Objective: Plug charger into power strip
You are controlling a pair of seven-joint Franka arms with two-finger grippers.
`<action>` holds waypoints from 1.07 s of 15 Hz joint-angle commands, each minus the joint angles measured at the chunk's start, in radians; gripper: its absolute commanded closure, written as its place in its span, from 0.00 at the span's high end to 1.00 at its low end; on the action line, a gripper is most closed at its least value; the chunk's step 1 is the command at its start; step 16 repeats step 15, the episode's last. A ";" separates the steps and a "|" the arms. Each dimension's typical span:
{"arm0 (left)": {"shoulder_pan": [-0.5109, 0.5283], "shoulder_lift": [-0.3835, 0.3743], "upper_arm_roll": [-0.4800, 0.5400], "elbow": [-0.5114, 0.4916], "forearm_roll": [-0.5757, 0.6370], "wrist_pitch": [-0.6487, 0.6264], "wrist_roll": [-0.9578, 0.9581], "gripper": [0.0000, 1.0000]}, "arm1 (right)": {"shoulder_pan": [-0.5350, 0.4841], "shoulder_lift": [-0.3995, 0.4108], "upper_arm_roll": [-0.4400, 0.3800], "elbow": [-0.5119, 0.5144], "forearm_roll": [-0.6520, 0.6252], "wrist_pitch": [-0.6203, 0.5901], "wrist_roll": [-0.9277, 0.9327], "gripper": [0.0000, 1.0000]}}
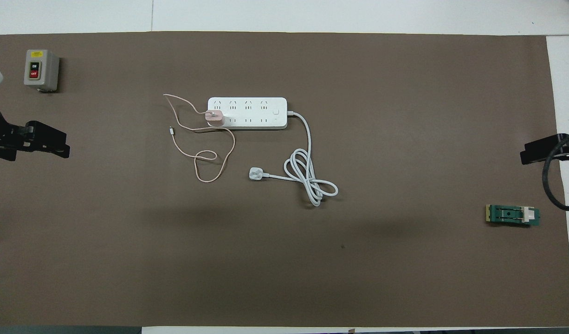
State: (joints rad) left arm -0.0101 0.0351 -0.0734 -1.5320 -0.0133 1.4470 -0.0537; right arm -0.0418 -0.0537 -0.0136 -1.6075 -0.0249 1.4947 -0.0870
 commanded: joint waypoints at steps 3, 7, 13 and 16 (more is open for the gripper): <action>-0.028 -0.034 0.021 -0.043 -0.005 0.027 0.031 1.00 | -0.001 -0.011 0.001 -0.009 -0.006 -0.004 -0.016 1.00; -0.028 -0.038 0.023 -0.054 -0.005 0.023 0.034 1.00 | -0.001 -0.011 0.001 -0.009 -0.006 -0.004 -0.022 1.00; -0.028 -0.038 0.023 -0.056 -0.001 0.024 0.031 1.00 | -0.007 -0.011 0.001 -0.009 -0.006 -0.005 -0.017 1.00; -0.030 -0.038 0.023 -0.056 -0.001 0.026 0.031 1.00 | -0.007 -0.011 0.001 -0.009 -0.006 -0.005 -0.017 1.00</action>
